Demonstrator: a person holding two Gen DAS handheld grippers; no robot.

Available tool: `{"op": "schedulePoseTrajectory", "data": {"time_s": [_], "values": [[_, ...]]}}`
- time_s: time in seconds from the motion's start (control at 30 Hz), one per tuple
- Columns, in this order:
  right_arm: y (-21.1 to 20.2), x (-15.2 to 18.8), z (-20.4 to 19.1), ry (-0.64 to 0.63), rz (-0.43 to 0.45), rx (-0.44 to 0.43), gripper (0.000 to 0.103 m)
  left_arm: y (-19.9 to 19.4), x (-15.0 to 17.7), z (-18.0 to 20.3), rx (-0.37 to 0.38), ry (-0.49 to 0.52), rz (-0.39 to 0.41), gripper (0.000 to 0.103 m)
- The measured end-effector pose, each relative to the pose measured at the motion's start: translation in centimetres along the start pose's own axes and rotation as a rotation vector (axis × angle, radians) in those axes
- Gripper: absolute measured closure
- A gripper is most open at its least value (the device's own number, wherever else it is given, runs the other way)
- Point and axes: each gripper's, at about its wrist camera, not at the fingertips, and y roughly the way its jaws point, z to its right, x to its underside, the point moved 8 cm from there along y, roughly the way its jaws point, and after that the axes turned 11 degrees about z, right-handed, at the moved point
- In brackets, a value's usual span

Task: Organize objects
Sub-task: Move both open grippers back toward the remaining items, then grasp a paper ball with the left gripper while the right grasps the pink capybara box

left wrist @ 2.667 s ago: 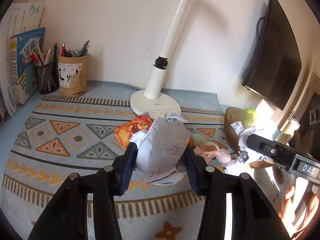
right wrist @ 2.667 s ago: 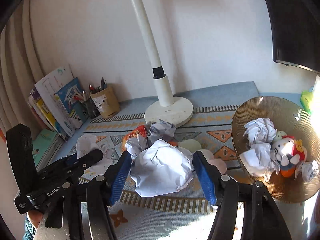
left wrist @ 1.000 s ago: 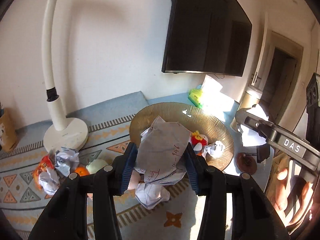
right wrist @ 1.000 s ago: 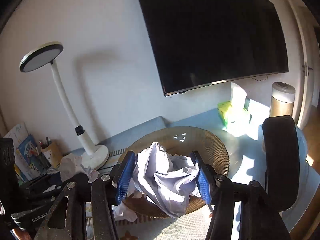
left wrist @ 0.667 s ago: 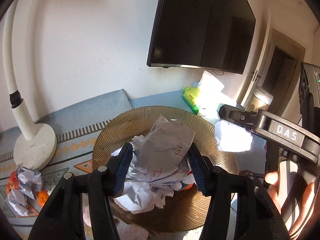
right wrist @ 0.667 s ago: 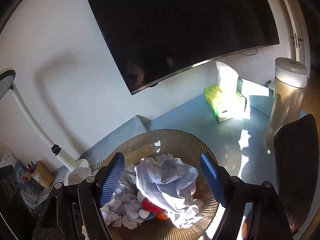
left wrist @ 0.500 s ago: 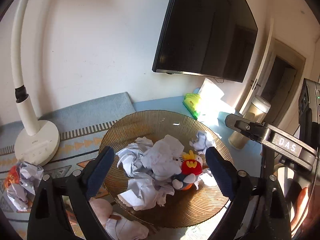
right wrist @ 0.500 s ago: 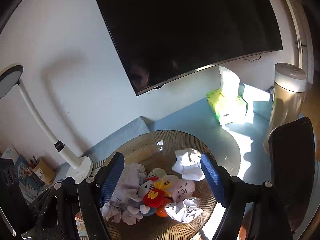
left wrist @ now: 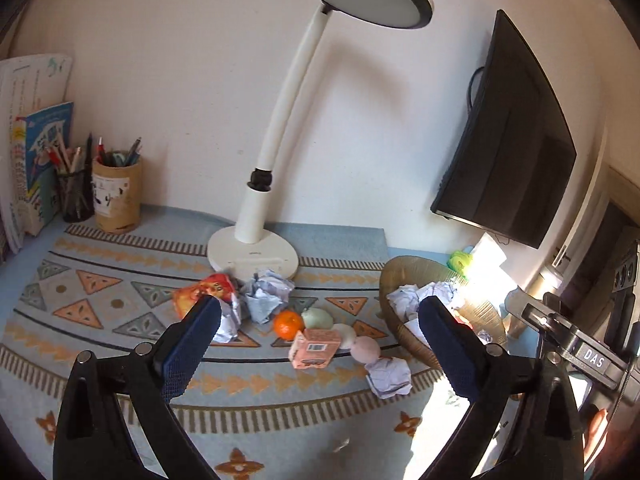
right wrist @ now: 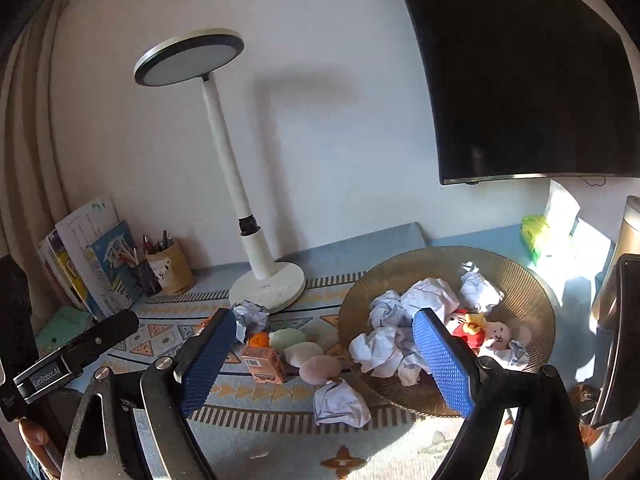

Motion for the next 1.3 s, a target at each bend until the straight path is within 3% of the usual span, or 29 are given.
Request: {"op": "schedulePoseTrajectory", "data": {"time_s": [0.07,0.17,0.27,0.37,0.43,0.67,0.97,1.0,1.07,1.17,1.3], "values": [[1.3,2.8,-2.3,-0.027,-0.041,-0.026,0.014,-0.9,1.0,-2.5,-0.044,0.016,-0.009,0.003],[3.5,7.5,-4.4,-0.043,-0.106,-0.056,0.014,-0.5,3.6,-6.4,-0.167,0.045,-0.043,0.003],[5.6,11.2,-4.3,-0.054,-0.167,-0.019,0.014,0.6,6.3,-9.7,-0.241,0.035,-0.100,0.003],[6.8,12.9,-3.7,-0.045,-0.227,-0.001,0.014,1.5,8.2,-11.5,-0.268,0.012,-0.124,0.003],[6.8,12.5,-3.4,-0.030,-0.202,-0.015,0.011,2.1,9.2,-12.0,-0.297,0.002,-0.166,0.003],[7.9,13.7,-3.3,-0.079,-0.262,0.063,0.009,2.0,9.7,-11.0,-0.294,0.052,-0.177,0.003],[7.6,13.8,-4.0,-0.127,-0.260,0.048,0.009,2.1,9.9,-11.4,-0.299,0.031,-0.188,0.003],[7.7,13.7,-4.0,-0.114,-0.271,0.035,0.009,2.1,9.9,-11.4,-0.303,0.029,-0.191,0.003],[7.6,13.1,-4.4,-0.067,-0.280,-0.028,0.030,2.4,9.9,-11.4,-0.300,0.023,-0.214,0.003],[8.2,11.1,-5.5,-0.048,-0.293,-0.075,0.029,3.3,9.2,-10.6,-0.204,-0.041,-0.285,0.003],[12.1,10.0,-6.2,-0.050,-0.363,-0.058,0.029,5.7,6.6,-10.2,-0.193,0.008,-0.280,0.003]]}}
